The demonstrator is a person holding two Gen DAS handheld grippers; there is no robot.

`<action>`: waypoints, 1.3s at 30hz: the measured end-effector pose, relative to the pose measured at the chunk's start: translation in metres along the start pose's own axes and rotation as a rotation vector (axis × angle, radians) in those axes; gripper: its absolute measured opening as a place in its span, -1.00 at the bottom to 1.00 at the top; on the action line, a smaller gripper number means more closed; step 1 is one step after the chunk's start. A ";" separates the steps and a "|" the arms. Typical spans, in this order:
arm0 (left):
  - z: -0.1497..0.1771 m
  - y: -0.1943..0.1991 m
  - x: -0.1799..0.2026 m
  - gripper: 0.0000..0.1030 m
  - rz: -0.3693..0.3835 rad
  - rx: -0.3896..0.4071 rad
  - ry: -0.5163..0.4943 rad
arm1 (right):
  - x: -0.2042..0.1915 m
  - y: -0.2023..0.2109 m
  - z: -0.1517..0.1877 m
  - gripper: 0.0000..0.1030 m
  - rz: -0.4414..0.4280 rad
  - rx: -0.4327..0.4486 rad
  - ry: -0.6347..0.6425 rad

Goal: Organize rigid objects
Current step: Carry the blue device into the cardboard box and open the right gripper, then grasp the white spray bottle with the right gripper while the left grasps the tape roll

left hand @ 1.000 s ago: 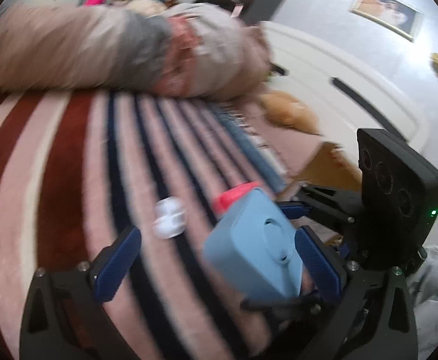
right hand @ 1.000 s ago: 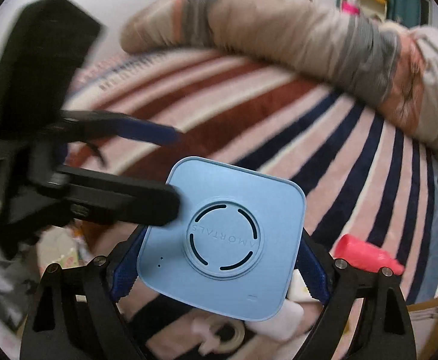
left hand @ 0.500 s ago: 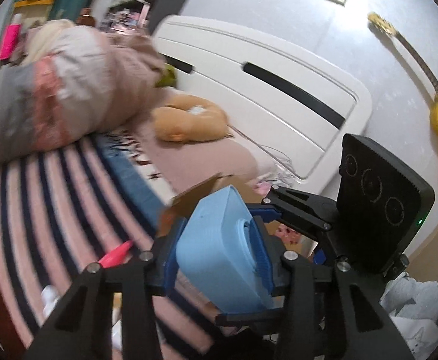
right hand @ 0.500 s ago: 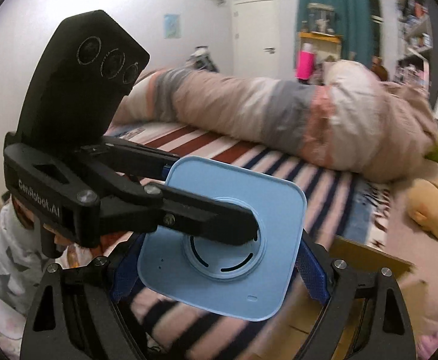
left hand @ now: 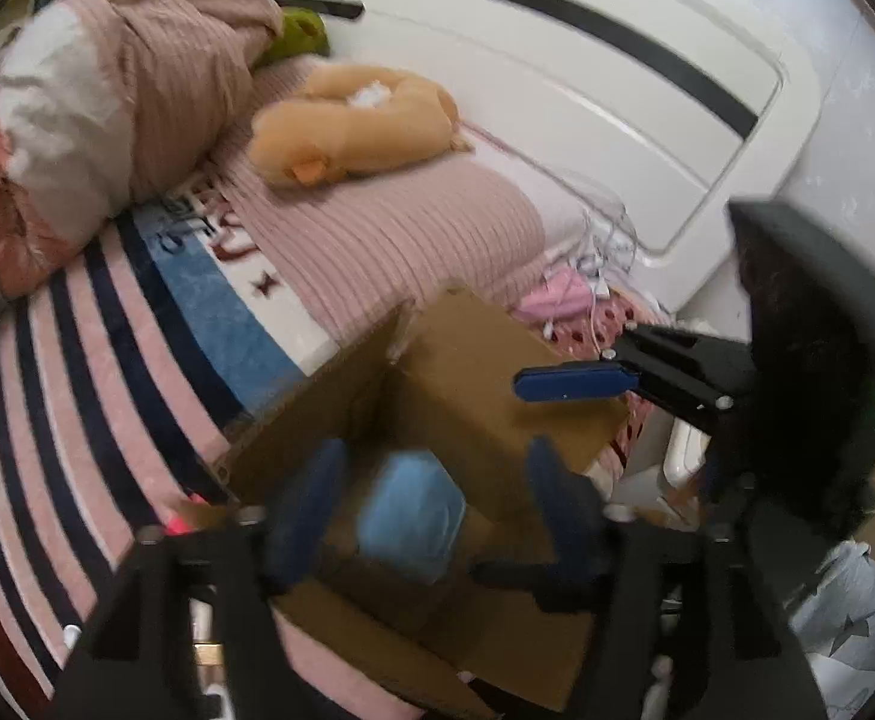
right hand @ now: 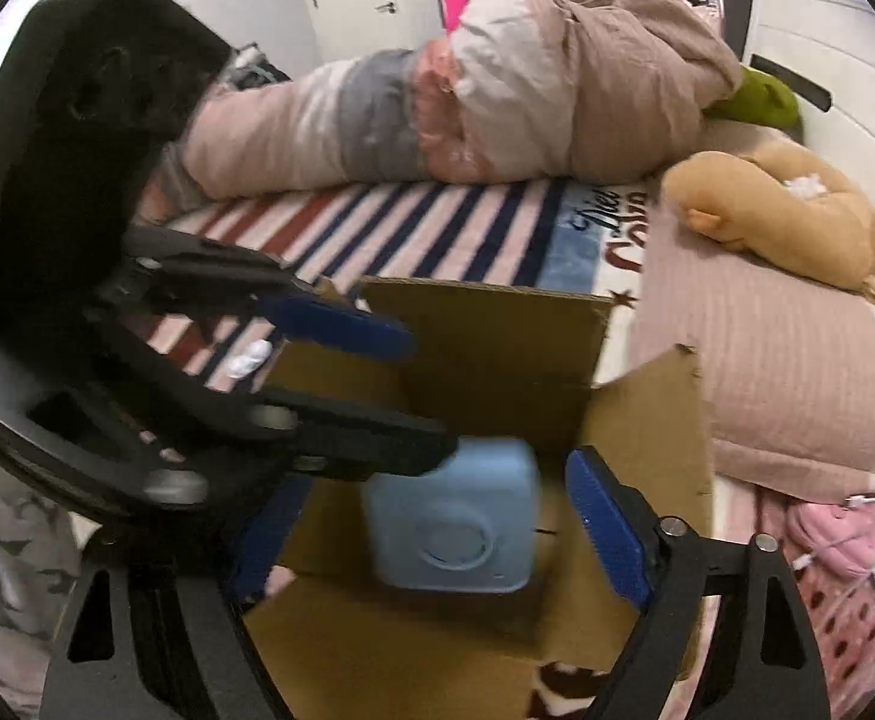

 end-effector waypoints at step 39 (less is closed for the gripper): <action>0.260 -0.032 -0.139 0.71 -0.197 -0.032 0.154 | -0.150 -0.201 0.017 -0.22 0.106 -0.251 0.183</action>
Point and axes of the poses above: each gripper's, at about its wrist camera, not at the fingertips, and y roughly against the way its jaws point, x to its right, z to its underside, the point moved 6 cm from there along -y, roughly the way its jaws point, and after that the axes turned 15 degrees about -x, right-handed, at the moved point
